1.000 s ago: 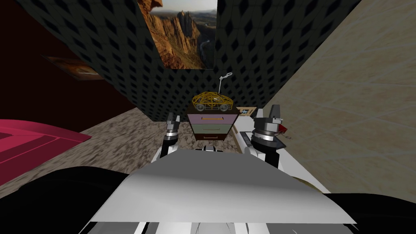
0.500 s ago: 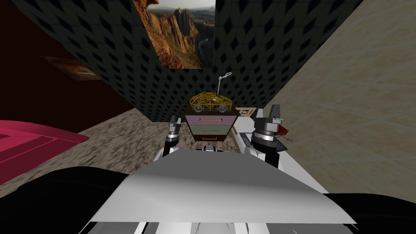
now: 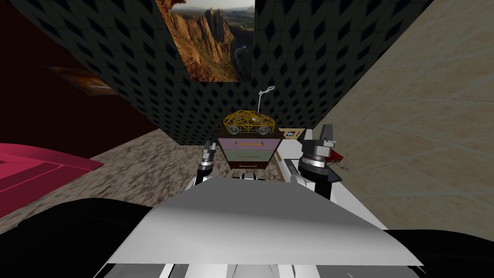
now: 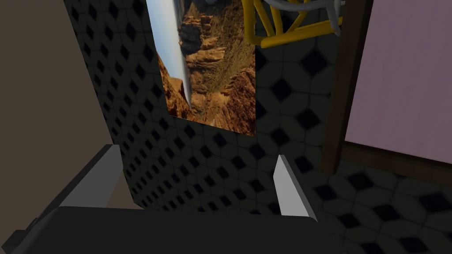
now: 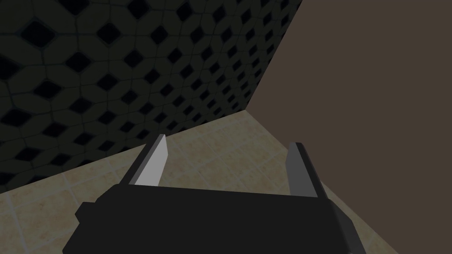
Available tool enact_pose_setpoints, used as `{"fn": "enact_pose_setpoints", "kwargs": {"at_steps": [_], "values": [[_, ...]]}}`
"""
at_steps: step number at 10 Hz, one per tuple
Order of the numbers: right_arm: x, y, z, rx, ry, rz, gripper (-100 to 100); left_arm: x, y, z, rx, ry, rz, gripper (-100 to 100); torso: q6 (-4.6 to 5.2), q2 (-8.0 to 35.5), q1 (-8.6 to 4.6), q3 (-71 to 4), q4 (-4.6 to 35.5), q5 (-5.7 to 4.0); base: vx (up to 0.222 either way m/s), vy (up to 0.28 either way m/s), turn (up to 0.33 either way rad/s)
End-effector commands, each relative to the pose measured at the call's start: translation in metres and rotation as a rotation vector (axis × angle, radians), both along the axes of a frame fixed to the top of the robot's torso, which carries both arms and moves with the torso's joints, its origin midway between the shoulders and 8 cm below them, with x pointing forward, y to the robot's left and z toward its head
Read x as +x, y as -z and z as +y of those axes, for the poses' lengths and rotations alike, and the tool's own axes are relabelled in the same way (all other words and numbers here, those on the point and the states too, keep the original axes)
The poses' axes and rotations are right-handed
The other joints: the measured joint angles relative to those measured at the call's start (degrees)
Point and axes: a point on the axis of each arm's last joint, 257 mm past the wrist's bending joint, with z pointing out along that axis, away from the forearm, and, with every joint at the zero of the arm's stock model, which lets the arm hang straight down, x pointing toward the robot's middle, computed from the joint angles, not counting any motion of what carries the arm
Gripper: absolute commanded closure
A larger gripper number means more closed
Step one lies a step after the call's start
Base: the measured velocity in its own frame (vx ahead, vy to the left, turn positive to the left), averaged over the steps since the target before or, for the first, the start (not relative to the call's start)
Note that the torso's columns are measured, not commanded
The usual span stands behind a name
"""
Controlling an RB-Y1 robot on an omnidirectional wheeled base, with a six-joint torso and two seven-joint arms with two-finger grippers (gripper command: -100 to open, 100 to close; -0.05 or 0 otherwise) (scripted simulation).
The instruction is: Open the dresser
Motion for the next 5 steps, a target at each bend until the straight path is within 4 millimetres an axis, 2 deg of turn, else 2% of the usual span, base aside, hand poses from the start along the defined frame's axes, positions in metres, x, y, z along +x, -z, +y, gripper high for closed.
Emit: {"fn": "enact_pose_setpoints", "kwargs": {"at_steps": [1, 5], "values": [[0.000, 0.000, 0.000, 0.000, 0.000, 0.000, 0, 0.001, 0.016, 0.000, 0.007, 0.001, 0.011, -100, 0.00, 0.0, 0.05, 0.0, 0.0, 0.01, 0.049, -0.037, 0.004], [0.000, 0.000, 0.000, 0.000, 0.000, 0.000, 0, 0.000, 0.037, 0.001, 0.012, 0.002, 0.028, -100, 0.00, 0.1, 0.08, 0.1, 0.0, 0.03, 0.045, -0.036, 0.004]]}}
